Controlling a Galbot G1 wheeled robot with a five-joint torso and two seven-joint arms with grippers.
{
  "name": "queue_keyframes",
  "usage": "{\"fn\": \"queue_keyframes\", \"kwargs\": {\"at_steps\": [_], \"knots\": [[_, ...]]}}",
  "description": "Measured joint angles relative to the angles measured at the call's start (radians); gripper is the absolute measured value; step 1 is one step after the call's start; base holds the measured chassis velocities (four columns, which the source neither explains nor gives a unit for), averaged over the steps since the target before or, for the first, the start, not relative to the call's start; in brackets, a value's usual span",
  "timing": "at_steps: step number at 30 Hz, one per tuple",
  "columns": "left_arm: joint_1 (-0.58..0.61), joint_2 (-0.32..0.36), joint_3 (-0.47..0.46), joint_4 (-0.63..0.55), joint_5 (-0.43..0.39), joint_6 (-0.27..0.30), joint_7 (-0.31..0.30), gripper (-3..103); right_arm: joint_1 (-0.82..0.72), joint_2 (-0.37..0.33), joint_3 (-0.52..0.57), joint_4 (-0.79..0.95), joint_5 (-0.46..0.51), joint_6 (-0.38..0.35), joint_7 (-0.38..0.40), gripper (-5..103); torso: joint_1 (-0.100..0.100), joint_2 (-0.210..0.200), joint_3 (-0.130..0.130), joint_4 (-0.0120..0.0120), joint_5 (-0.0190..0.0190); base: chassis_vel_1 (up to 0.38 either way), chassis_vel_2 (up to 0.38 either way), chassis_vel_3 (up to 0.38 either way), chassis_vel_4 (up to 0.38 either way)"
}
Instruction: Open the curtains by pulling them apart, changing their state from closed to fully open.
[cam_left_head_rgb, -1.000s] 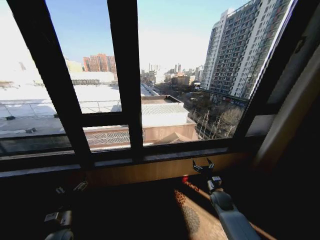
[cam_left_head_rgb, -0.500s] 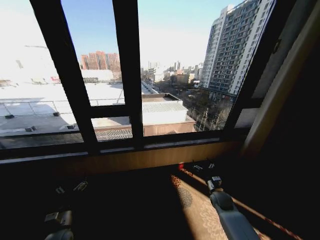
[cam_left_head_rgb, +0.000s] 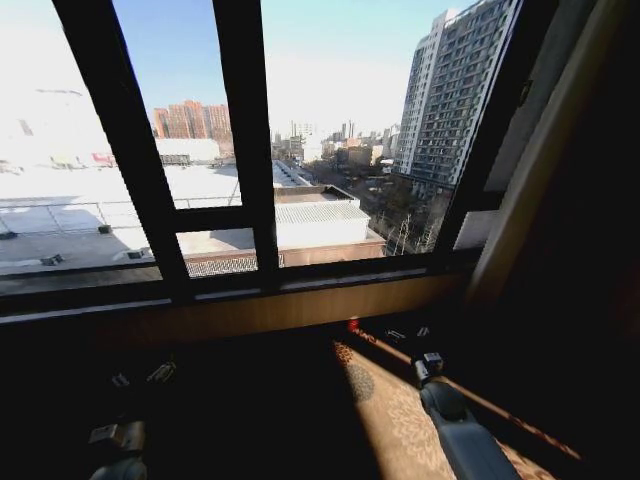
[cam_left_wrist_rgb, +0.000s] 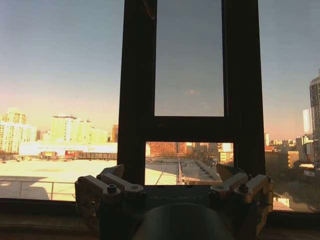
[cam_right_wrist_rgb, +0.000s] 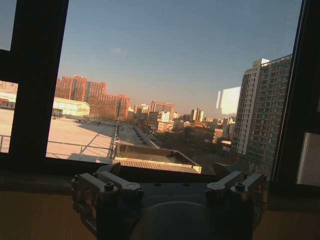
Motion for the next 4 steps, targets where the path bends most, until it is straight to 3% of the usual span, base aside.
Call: {"fn": "queue_keyframes", "kwargs": {"at_steps": [4], "knots": [[0.000,0.000,0.000,0.000,0.000,0.000,0.000,100,0.000,0.000,0.000,0.000,0.000,0.000,0.000,100,0.000,0.000,0.000,-0.0001,0.0003,0.000,0.000,0.000,0.000]]}}
